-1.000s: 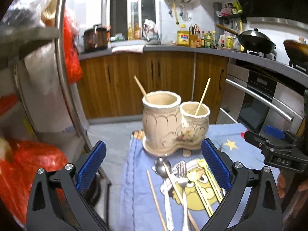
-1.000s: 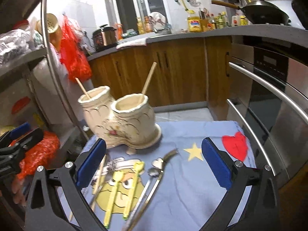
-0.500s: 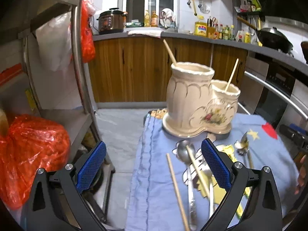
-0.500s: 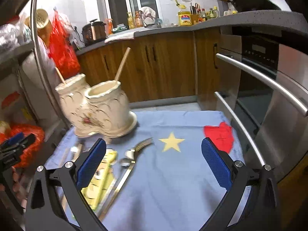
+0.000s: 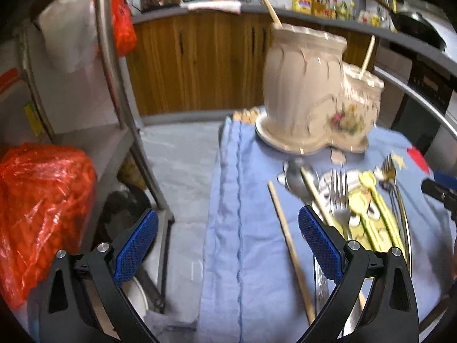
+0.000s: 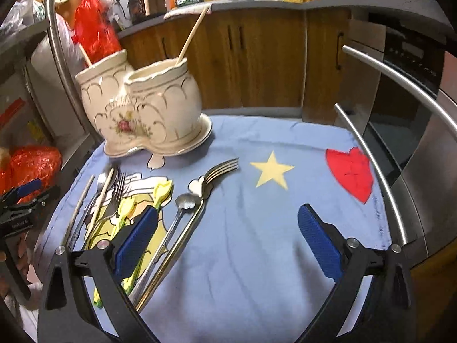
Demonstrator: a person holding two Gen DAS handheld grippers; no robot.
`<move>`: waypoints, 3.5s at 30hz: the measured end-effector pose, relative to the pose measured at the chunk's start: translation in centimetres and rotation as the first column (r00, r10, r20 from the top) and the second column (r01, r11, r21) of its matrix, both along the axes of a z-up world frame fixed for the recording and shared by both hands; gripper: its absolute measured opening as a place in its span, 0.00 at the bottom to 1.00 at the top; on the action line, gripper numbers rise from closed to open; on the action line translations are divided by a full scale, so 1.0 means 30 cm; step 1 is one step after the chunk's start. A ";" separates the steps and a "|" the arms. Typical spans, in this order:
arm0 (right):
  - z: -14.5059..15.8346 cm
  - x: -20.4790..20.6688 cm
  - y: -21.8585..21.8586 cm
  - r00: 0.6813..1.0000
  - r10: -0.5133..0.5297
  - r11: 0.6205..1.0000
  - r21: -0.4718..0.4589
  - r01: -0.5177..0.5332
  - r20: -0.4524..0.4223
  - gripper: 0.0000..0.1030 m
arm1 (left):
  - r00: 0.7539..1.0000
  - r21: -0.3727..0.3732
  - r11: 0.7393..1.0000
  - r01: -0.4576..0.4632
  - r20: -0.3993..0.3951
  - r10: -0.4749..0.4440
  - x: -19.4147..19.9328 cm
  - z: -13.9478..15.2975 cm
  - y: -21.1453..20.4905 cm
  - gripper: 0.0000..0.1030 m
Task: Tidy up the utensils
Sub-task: 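Grasp the gold fork with the right tool while the left tool grasps a wooden chopstick, then lift the gold fork and chopstick and carry both over the ceramic holder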
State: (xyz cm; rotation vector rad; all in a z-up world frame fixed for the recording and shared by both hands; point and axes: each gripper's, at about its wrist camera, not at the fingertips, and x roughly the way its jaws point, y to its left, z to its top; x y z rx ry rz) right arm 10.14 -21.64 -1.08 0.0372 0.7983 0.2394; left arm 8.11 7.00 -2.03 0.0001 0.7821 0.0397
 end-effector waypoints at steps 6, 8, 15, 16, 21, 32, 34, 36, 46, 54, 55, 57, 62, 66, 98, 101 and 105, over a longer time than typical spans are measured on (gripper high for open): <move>-0.037 0.027 0.015 0.996 0.001 0.999 0.037 0.002 -0.085 0.60 | 0.998 0.000 0.999 0.049 -0.034 -0.049 -0.004 -0.019 -0.040 0.92; -0.052 0.039 0.013 0.993 0.006 0.997 0.072 0.002 -0.121 0.52 | 0.997 -0.012 0.998 0.062 -0.049 -0.062 -0.002 -0.025 -0.052 0.86; -0.061 0.040 0.027 0.988 0.024 0.996 0.088 -0.011 -0.152 0.29 | 0.986 -0.061 0.991 0.117 -0.111 -0.123 0.002 -0.046 -0.091 0.53; -0.060 0.038 0.031 0.988 0.025 0.996 0.088 -0.012 -0.154 0.28 | 0.985 -0.060 0.990 0.127 -0.111 -0.133 -0.001 -0.045 -0.100 0.49; -0.062 0.035 0.054 0.984 0.051 0.994 0.105 -0.034 -0.172 0.22 | 0.979 -0.063 0.985 0.158 -0.122 -0.165 -0.011 -0.044 -0.129 0.31; -0.092 0.065 0.105 0.982 0.023 0.998 0.064 -0.011 -0.187 0.16 | 0.974 -0.054 0.985 0.163 -0.149 -0.170 -0.004 -0.062 -0.141 0.19; -0.093 0.070 0.107 0.982 0.014 0.998 0.062 -0.003 -0.186 0.15 | 0.974 -0.048 0.985 0.168 -0.149 -0.173 -0.005 -0.064 -0.142 0.19; -0.094 0.078 0.112 0.982 0.001 0.998 0.059 0.010 -0.186 0.15 | 0.973 -0.040 0.985 0.171 -0.148 -0.175 -0.007 -0.065 -0.145 0.19; -0.092 0.060 0.105 0.980 0.007 0.997 0.080 0.009 -0.199 0.15 | 0.971 -0.065 0.983 0.173 -0.153 -0.181 -0.012 -0.063 -0.127 0.19; -0.095 0.068 0.100 0.981 0.005 0.996 0.092 0.013 -0.193 0.15 | 0.973 -0.063 0.983 0.171 -0.144 -0.178 0.005 -0.066 -0.128 0.19; -0.097 0.070 0.093 0.980 0.003 0.994 0.109 0.019 -0.198 0.15 | 0.973 -0.061 0.983 0.171 -0.143 -0.178 0.006 -0.066 -0.129 0.18; -0.100 0.074 0.081 0.979 0.007 0.991 0.133 0.021 -0.203 0.13 | 0.973 -0.057 0.983 0.173 -0.142 -0.180 0.005 -0.067 -0.130 0.17; -0.102 0.080 0.063 0.977 0.004 0.986 0.164 0.032 -0.212 0.12 | 0.976 -0.055 0.985 0.163 -0.139 -0.169 0.006 -0.068 -0.126 0.11; -0.103 0.079 0.049 0.972 -0.007 0.974 0.218 0.060 -0.235 0.10 | 0.976 -0.059 0.985 0.160 -0.137 -0.167 0.007 -0.068 -0.119 0.10; 0.090 -0.017 -0.050 0.999 -0.044 0.945 0.325 0.038 0.013 0.05 | 0.985 -0.165 0.972 0.168 0.055 -0.161 -0.078 0.073 -0.071 0.05; 0.120 -0.037 -0.047 0.997 -0.049 0.949 0.314 0.025 0.067 0.05 | 0.982 -0.142 0.974 0.176 0.097 -0.163 -0.094 0.102 -0.085 0.05; 0.145 -0.053 -0.046 0.992 -0.051 0.953 0.304 0.014 0.116 0.05 | 0.978 -0.132 0.973 0.191 0.115 -0.176 -0.100 0.110 -0.097 0.05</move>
